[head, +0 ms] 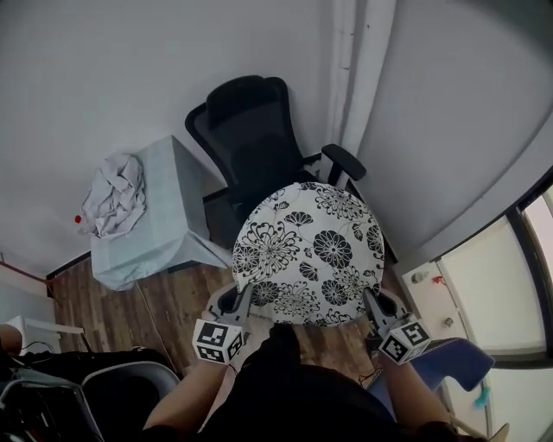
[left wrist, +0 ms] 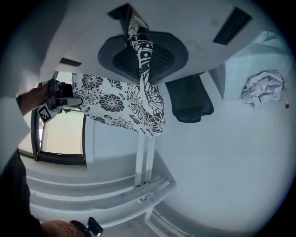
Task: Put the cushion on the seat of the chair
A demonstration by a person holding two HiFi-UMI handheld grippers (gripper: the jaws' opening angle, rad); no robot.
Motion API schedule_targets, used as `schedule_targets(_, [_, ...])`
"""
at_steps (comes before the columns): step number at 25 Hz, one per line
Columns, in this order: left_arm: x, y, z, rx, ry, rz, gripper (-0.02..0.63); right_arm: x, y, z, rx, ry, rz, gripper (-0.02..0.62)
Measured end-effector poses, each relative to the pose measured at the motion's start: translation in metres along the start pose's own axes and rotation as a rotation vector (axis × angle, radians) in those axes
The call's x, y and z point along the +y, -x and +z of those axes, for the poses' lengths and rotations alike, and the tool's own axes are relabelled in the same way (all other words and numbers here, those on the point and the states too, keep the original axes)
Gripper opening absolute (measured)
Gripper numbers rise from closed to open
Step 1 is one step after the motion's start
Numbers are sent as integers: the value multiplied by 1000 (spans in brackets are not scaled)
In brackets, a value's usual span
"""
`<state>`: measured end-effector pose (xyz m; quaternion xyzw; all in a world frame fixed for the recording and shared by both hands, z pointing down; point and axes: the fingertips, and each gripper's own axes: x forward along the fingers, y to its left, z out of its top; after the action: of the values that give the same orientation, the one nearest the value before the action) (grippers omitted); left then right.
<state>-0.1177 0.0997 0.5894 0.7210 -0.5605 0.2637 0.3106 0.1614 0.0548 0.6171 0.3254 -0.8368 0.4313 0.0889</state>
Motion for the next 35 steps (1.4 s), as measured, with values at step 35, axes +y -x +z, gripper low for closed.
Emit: schedule_targets(35, [10, 5, 4, -176, -47, -360, 31, 95, 4, -1, -145, 261, -241, 35])
